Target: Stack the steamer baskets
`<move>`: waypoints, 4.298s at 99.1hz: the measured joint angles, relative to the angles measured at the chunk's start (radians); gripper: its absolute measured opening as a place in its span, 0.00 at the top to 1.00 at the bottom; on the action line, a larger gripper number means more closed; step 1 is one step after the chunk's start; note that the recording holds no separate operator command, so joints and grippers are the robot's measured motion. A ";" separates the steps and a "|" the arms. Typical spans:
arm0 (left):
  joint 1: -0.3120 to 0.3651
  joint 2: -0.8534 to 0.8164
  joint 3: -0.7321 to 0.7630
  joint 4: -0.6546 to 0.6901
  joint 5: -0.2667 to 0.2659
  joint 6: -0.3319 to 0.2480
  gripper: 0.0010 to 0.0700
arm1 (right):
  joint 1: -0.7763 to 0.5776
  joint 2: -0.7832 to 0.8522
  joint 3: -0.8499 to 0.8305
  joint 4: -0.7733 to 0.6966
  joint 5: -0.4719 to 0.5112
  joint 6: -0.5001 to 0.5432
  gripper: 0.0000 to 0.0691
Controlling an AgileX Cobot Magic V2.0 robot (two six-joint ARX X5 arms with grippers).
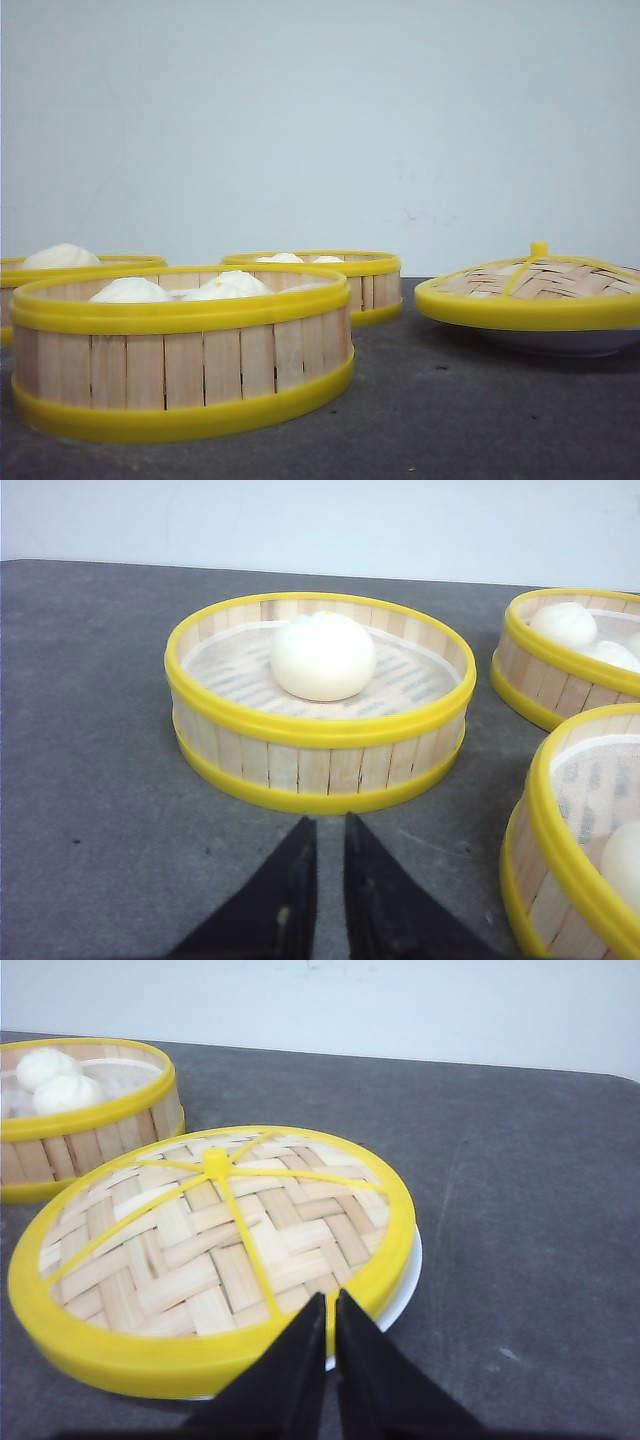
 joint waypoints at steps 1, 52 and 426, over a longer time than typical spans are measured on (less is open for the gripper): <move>0.000 0.000 0.000 0.000 0.000 0.000 0.98 | 0.000 0.000 0.000 0.000 0.000 0.000 0.98; 0.000 0.000 0.000 0.000 0.000 0.000 0.98 | 0.000 0.000 0.000 0.000 0.000 0.000 0.98; 0.000 0.717 0.802 -0.545 0.090 0.008 0.25 | 0.004 0.918 0.859 -0.417 -0.157 0.086 0.10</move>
